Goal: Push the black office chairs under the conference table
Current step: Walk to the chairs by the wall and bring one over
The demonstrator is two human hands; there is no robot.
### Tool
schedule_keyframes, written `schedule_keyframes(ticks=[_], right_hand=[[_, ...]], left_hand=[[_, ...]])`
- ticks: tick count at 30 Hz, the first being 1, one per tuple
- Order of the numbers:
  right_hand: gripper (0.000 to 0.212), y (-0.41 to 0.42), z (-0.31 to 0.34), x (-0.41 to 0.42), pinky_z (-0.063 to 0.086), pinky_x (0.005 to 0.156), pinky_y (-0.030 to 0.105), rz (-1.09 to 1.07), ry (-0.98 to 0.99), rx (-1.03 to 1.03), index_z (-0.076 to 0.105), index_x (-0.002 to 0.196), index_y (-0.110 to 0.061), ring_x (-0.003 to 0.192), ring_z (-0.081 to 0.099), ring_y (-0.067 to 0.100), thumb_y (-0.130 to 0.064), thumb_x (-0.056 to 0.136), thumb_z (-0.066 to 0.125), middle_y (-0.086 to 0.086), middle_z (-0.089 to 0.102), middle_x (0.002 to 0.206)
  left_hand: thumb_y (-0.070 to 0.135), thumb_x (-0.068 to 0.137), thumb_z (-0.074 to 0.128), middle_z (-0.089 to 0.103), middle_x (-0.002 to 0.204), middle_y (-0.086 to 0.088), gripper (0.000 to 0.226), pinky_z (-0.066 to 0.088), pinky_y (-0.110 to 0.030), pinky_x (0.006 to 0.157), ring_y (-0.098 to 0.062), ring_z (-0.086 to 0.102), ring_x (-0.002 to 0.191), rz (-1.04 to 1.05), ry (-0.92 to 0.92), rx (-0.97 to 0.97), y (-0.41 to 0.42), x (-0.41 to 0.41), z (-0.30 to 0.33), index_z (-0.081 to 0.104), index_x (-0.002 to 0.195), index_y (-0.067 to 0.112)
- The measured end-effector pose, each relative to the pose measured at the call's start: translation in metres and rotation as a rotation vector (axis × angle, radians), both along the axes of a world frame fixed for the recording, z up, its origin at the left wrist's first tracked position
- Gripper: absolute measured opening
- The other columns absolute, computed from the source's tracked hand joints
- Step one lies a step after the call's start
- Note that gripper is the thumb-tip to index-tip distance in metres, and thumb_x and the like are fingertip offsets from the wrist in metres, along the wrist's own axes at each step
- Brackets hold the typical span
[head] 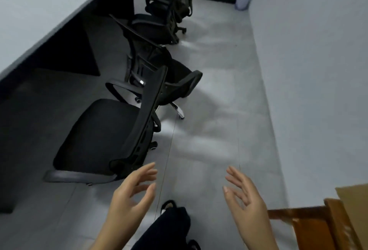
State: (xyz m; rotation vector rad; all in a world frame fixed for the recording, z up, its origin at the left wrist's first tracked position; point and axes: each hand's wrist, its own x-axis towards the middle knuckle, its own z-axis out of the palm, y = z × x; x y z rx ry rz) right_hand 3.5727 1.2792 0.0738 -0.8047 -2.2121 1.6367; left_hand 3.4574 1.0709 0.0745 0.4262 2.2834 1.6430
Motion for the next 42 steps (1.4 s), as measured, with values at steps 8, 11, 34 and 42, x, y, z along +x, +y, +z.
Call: schedule_keyframes(ticks=[8,11,34,42], right_hand=[[0.041,0.079,-0.009,-0.170,0.043,0.086,0.006,0.224,0.032,0.002,0.052,0.117,-0.037,0.110,0.055,-0.003,-0.013,0.085,0.061,-0.018,0.060,0.116],[0.044,0.093,0.002,-0.236,0.043,0.089,0.009,0.328,0.033,0.025,0.051,0.119,-0.040,0.111,0.054,-0.003,-0.013,0.086,0.061,-0.026,0.054,0.119],[0.056,0.111,-0.088,-0.551,0.050,0.088,0.031,1.962,0.206,1.068,0.062,0.113,-0.023,0.101,0.066,0.017,-0.015,0.060,0.078,-0.005,0.069,0.112],[0.052,0.088,-0.098,-0.563,0.054,0.058,0.017,1.931,0.399,1.119,0.072,0.088,-0.029,0.078,0.071,0.008,-0.019,0.040,0.087,-0.014,0.075,0.084]], left_hand=[[0.022,0.080,0.063,0.065,0.106,0.019,0.040,0.050,-0.009,0.077,-0.002,0.063,0.098,0.260,0.014,0.025,0.058,-0.119,-0.005,0.057,0.106,0.052],[0.020,0.080,0.065,0.064,0.106,0.019,0.044,0.049,-0.006,0.075,-0.001,0.063,0.096,0.366,0.037,0.005,0.067,-0.157,0.004,0.057,0.105,0.054],[0.034,0.048,0.086,0.074,0.096,0.008,0.056,0.056,-0.022,0.067,-0.010,0.071,0.084,0.693,-0.158,-0.996,0.134,-0.191,-0.092,0.070,0.100,0.024],[-0.005,0.038,0.085,0.077,0.083,0.005,0.055,0.051,-0.017,0.048,-0.012,0.073,0.070,0.832,-0.118,-1.081,0.118,-0.202,-0.097,0.076,0.086,0.022]])
